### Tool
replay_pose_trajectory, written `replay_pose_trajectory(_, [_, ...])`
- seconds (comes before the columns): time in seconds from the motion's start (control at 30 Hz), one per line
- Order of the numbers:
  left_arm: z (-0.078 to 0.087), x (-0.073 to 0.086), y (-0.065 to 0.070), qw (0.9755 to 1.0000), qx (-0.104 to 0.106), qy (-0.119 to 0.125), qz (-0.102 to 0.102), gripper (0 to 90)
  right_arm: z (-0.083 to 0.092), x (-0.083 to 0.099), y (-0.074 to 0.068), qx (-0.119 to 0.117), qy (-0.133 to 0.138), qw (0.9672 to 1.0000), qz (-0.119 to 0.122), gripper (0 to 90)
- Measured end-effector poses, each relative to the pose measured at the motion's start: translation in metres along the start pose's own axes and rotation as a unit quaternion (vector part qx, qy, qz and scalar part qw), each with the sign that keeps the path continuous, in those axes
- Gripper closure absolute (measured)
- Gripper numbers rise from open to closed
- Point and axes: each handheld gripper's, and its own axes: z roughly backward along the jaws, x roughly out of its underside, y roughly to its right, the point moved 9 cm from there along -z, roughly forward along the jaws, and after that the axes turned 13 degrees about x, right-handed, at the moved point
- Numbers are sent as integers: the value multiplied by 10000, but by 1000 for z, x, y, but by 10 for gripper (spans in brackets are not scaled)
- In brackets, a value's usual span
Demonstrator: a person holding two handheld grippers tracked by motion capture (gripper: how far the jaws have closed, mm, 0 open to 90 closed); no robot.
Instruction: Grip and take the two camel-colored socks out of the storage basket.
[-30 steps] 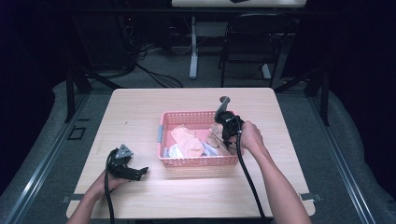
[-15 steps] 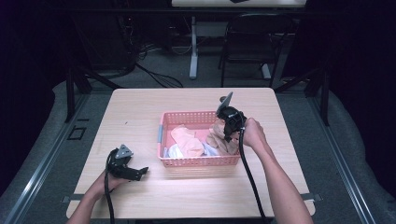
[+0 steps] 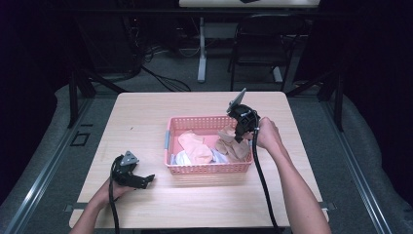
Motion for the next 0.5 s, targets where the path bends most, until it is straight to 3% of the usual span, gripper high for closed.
replay_pose_trajectory(0.5, [0, 0, 0, 10000, 1, -4, 1, 0, 31, -5, 4, 24, 57, 10000, 5, 879])
